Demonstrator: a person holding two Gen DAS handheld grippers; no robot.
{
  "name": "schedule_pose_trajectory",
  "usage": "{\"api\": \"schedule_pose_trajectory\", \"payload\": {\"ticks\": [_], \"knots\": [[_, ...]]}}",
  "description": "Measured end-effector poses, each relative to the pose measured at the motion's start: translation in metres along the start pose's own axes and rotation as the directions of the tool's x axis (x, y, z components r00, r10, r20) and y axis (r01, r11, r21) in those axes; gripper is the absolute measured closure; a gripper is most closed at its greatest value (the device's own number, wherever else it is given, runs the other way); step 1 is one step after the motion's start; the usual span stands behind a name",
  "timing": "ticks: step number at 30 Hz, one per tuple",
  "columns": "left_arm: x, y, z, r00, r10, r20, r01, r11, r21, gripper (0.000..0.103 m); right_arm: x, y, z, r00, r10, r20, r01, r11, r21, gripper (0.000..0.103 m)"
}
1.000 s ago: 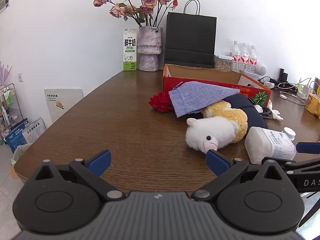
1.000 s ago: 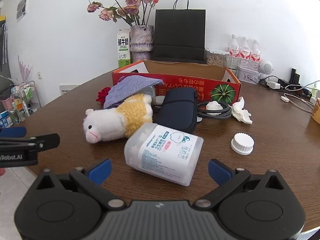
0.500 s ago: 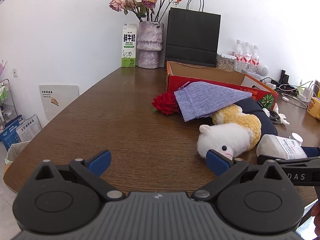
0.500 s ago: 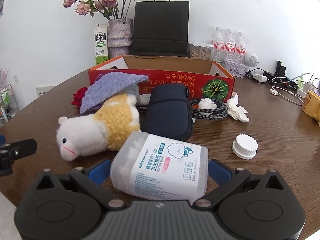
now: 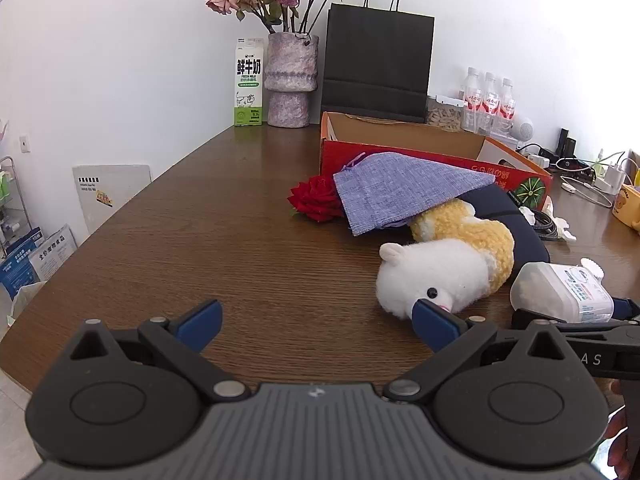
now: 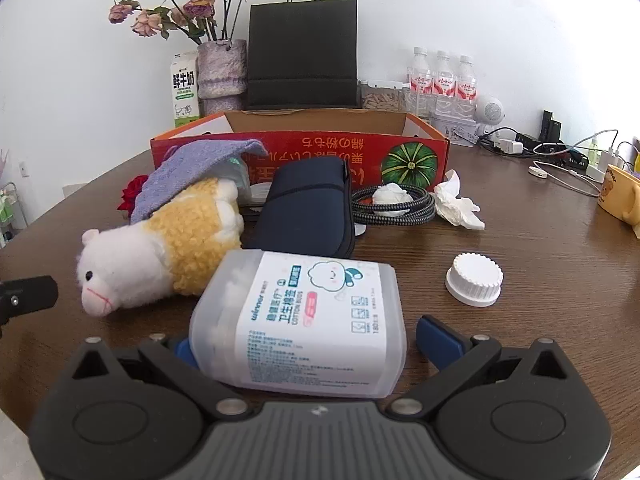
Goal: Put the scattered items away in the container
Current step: 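Grasp the white wipes container with the right tool while the left tool grasps the plush alpaca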
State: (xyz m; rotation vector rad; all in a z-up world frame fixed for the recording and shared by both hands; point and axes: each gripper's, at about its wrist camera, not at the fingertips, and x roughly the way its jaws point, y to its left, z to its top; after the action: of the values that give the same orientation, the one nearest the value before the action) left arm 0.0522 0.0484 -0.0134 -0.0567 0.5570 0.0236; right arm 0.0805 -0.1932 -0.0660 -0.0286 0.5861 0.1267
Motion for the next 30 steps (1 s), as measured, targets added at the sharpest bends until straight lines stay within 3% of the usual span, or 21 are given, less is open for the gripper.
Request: {"api": "schedule_pose_trajectory", "payload": {"ticks": [6,10,22,30], "knots": [[-0.003,-0.01,0.004,1.0,0.009,0.001,-0.01,1.0,0.019,0.0,-0.002,-0.004,0.002,0.997,0.069,-0.017,-0.07,0.997,-0.038,0.0],[-0.004,-0.024,0.009,1.0,0.004,0.008,-0.005,0.999,0.054,0.0,-0.01,-0.014,0.003,0.993,0.118,0.009,-0.118,0.993,-0.012,0.02],[0.015,-0.073,0.027,0.998,-0.06,-0.01,0.061,0.989,0.134,0.0,-0.033,-0.058,0.004,0.986,0.136,0.095,-0.138,0.99,0.011,0.021],[0.05,-0.092,0.068,0.988,-0.118,-0.096,0.123,0.991,0.048,0.0,-0.038,-0.085,0.018,0.981,0.122,0.148,-0.124,0.992,0.005,0.021]]}}
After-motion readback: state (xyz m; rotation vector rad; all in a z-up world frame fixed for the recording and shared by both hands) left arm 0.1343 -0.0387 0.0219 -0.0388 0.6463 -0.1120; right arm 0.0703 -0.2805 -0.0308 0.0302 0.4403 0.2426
